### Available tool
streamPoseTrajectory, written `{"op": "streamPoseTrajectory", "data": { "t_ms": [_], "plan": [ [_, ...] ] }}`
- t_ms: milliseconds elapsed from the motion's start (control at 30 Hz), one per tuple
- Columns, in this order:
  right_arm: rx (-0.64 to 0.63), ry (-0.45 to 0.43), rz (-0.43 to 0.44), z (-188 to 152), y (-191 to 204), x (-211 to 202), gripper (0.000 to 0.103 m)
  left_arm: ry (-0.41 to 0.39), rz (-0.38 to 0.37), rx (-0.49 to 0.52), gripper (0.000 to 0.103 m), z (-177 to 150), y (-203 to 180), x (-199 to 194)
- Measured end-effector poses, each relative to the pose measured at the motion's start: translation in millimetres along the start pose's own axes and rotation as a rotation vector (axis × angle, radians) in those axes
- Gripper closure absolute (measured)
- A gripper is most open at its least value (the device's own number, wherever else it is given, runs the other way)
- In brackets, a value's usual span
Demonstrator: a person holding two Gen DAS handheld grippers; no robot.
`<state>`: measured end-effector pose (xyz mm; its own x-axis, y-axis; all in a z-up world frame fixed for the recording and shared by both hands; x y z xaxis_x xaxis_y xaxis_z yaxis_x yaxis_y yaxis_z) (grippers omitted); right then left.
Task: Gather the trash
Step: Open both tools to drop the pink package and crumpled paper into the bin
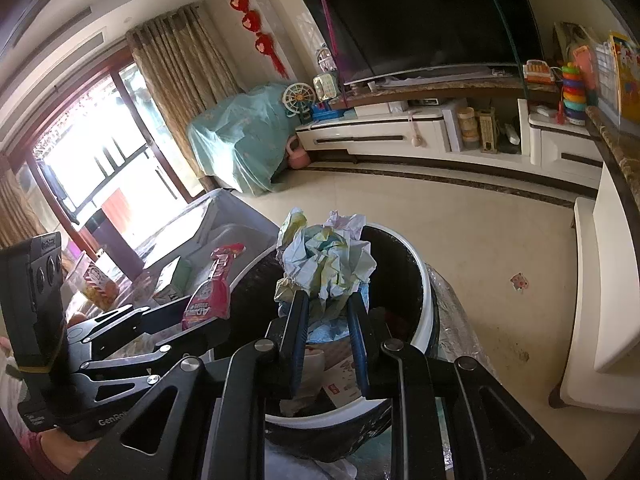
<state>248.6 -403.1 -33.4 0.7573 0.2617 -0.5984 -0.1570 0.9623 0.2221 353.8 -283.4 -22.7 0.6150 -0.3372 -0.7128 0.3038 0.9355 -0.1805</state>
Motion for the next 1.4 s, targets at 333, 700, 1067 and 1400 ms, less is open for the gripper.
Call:
{"op": "streamPoseTrajectory", "data": {
  "t_ms": [333,700,1067,1400],
  "plan": [
    [0.002,0.002,-0.001,0.3,-1.1,1.2,0.083,0.011,0.003,-0.001,0.055,7.4,0.2,6.5],
    [-0.003,0.012,-0.003,0.4,-2.3,4.4,0.083,0.022,0.005,-0.010,0.055,11.6,3.1,10.9],
    [0.000,0.030,-0.015,6.2,-2.1,10.1,0.079,0.046,-0.018,-0.021,0.053,18.2,2.1,15.5],
    [0.039,-0.010,0.001,11.3,-5.3,-4.4,0.035,0.013,-0.004,-0.041,0.047,11.7,10.4,-0.8]
  ]
}}
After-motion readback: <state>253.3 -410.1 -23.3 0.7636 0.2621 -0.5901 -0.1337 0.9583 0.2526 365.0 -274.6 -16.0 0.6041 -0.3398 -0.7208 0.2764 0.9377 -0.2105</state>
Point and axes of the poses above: each gripper's, at about its wrist camera, not at the fingertips, and x roughly the way its jaws point, y to its left, z to its top, the point moved 1 cm from there along x, roughly the way its jaws point, and after that the axes turned 12 degrees about -x, right-handed, at the moved point
